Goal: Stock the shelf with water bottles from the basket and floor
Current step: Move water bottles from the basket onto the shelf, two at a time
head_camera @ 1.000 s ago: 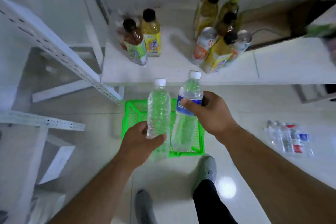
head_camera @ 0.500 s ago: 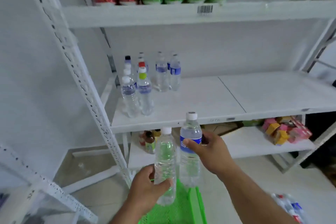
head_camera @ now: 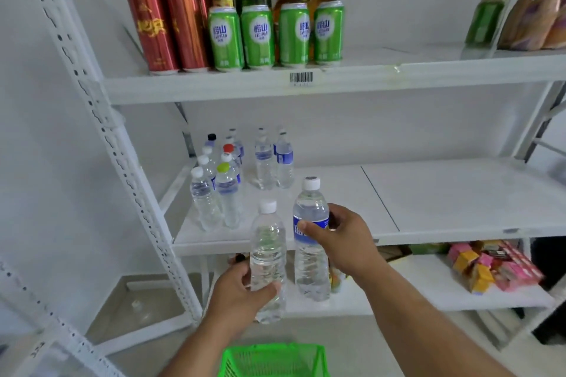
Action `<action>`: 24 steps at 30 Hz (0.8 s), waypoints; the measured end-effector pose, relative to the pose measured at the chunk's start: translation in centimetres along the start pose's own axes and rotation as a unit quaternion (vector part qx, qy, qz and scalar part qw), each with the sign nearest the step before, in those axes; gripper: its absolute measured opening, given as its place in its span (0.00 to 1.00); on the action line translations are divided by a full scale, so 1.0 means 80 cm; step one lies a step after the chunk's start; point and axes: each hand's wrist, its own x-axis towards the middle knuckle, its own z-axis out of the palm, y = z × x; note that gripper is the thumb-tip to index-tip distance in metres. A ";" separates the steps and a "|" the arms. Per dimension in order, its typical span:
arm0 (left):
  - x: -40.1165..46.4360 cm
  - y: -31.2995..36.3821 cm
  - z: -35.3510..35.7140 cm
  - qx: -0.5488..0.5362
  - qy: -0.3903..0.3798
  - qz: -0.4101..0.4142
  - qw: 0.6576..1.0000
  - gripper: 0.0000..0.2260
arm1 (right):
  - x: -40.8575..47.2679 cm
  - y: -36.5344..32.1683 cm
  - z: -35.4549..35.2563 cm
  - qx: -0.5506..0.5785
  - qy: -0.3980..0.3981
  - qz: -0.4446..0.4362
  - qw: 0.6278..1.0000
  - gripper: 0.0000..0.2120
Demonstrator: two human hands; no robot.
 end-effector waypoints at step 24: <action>0.174 0.015 0.027 -0.007 0.029 -0.018 0.999 0.12 | 0.177 0.027 -0.001 -0.020 -0.009 0.018 1.000 0.08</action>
